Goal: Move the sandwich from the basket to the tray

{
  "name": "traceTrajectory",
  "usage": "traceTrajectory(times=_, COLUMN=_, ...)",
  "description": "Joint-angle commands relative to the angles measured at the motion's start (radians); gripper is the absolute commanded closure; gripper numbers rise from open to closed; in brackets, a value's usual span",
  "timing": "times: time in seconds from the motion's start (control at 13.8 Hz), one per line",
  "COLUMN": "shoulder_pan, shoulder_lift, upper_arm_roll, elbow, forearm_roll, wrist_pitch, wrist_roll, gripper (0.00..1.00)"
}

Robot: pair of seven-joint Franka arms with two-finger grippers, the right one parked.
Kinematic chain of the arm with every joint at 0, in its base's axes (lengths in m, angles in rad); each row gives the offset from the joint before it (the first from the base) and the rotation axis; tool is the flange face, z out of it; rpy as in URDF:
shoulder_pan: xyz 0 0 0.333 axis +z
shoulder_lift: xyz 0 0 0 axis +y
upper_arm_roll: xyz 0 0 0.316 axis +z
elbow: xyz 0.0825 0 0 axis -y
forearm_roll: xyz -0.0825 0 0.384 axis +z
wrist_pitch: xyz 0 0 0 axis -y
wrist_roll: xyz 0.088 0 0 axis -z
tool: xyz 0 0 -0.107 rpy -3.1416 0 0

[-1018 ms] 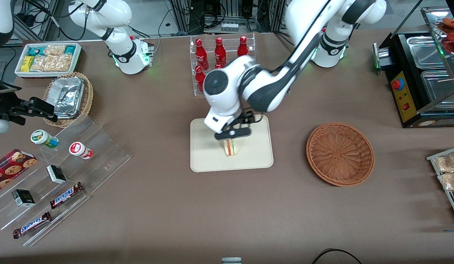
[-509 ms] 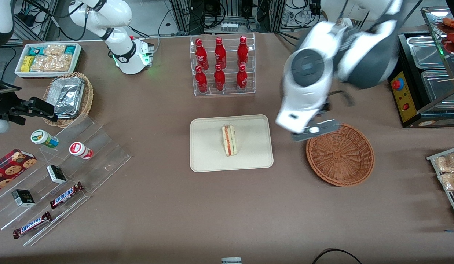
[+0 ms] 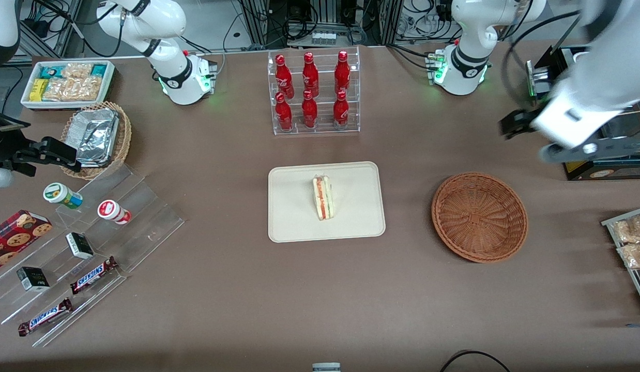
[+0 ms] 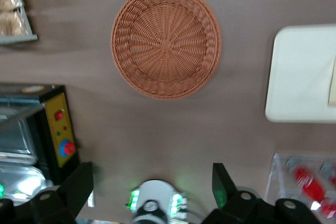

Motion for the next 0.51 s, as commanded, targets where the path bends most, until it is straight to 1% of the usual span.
traceTrajectory(times=0.0, shoulder_pan=0.003, shoulder_lift=-0.084, upper_arm_roll=0.083, elbow=-0.085, forearm_roll=-0.030, wrist_pitch=-0.007, wrist_roll=0.135, gripper=0.00)
traceTrajectory(times=0.07, shoulder_pan=-0.002, shoulder_lift=-0.104, upper_arm_roll=0.117, elbow=-0.097, forearm_roll=-0.051, wrist_pitch=-0.007, wrist_roll=0.170, gripper=0.00)
traceTrajectory(times=0.15, shoulder_pan=-0.003, shoulder_lift=-0.116, upper_arm_roll=0.156, elbow=-0.100, forearm_roll=-0.056, wrist_pitch=-0.007, wrist_roll=0.201, gripper=0.00)
traceTrajectory(times=0.29, shoulder_pan=-0.014, shoulder_lift=-0.115, upper_arm_roll=0.177, elbow=-0.093, forearm_roll=-0.055, wrist_pitch=-0.008, wrist_roll=0.188, gripper=0.00)
traceTrajectory(times=0.44, shoulder_pan=-0.033, shoulder_lift=-0.092, upper_arm_roll=0.177, elbow=-0.074, forearm_roll=-0.047, wrist_pitch=-0.005, wrist_roll=0.188, gripper=0.00)
